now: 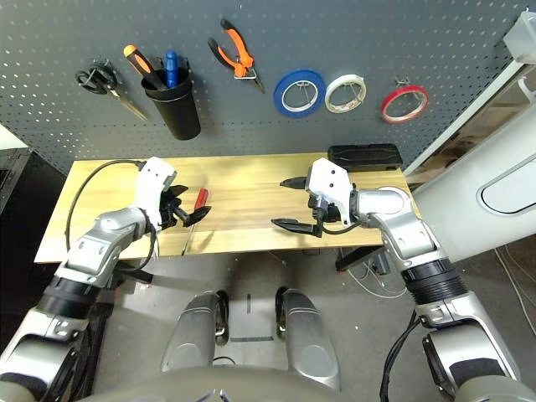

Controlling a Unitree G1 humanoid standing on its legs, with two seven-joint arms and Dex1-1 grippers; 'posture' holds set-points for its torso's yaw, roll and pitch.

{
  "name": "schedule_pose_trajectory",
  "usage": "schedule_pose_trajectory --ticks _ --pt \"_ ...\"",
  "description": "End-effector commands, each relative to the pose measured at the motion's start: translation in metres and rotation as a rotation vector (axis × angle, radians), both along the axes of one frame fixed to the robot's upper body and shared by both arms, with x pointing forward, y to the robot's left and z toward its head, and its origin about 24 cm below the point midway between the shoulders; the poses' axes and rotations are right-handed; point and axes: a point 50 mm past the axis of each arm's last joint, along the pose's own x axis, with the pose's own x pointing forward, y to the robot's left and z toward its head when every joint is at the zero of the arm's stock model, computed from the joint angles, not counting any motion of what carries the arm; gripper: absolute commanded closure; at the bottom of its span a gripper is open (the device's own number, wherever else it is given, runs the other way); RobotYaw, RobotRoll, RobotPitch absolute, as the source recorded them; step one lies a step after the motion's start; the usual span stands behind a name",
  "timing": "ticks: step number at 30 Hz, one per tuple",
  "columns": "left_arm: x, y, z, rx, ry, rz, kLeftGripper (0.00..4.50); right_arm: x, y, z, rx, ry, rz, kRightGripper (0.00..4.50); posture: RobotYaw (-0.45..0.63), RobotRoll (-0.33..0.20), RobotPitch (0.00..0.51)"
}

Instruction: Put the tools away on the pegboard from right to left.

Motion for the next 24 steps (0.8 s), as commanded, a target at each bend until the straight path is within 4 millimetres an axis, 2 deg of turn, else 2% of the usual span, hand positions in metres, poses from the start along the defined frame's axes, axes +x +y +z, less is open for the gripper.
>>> schedule_pose_trajectory --ticks 1,10,24 --pt "0.004 -0.001 -0.012 0.038 0.036 0.016 0.0 -0.007 -0.003 -0.002 -0.017 0.004 0.008 0.03 -0.03 0.0 0.179" --pt "0.009 0.004 -0.033 0.103 0.102 0.119 0.0 -0.024 0.001 -0.007 -0.02 0.021 0.018 0.03 -0.07 0.0 0.224" --pt "0.014 -0.001 -0.046 0.088 0.134 0.207 0.0 -0.036 0.004 -0.006 -0.006 0.044 0.012 0.03 -0.1 0.0 0.272"
